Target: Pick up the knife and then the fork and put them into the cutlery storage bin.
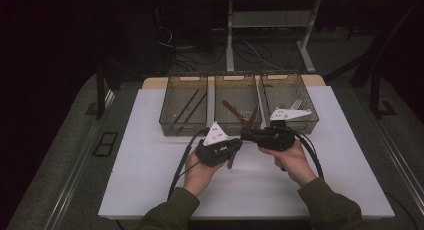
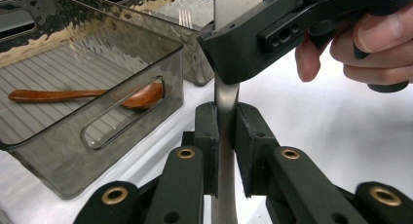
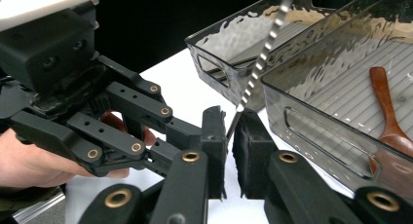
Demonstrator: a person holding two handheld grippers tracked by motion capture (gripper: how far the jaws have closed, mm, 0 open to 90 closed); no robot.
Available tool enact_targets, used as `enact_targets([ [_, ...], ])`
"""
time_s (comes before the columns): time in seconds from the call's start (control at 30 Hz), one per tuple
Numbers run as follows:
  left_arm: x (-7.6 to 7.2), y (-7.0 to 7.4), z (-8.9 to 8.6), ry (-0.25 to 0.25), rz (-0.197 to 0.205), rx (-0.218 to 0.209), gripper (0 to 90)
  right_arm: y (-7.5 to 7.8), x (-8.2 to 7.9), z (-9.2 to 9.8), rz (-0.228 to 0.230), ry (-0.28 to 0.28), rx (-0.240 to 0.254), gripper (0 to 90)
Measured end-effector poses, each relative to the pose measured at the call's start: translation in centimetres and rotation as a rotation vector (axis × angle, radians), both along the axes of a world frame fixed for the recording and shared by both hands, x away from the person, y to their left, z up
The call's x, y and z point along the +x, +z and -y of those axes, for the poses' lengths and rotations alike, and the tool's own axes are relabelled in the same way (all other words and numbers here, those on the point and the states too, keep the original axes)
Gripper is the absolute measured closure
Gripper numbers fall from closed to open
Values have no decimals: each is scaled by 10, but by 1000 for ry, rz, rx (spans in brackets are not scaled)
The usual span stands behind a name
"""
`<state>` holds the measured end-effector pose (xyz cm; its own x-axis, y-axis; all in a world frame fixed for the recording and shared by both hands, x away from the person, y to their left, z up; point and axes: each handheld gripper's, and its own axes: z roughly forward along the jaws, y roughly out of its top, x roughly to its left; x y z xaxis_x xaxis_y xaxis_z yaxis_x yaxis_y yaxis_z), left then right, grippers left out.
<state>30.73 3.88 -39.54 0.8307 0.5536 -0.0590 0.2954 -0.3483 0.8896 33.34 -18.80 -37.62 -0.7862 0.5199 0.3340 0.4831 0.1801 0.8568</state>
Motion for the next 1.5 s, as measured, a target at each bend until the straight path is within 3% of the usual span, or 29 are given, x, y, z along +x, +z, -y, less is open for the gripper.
enact_targets([
  [0.1, 0, 0, 0, -9, -1, -4, 793, 0, 0, 0, -8, 16, 20, 867],
  [0.4, 0, -1, -1, -29, 1, -31, 785, 3, -3, 0, 29, 28, 6, 872],
  [0.57, 2, -2, -9, -48, 2, -42, 699, 4, -4, 2, 45, 21, -23, 872],
  [1.03, -4, -18, -61, -91, -21, -16, 411, 6, -5, 24, 61, -32, -69, 872],
  [1.23, -15, -23, -89, -81, -37, -48, 343, 9, -4, 35, 56, -57, -83, 871],
  [1.5, -28, -32, -113, -62, -33, -50, 175, 14, -3, 45, 78, -88, -117, 872],
])
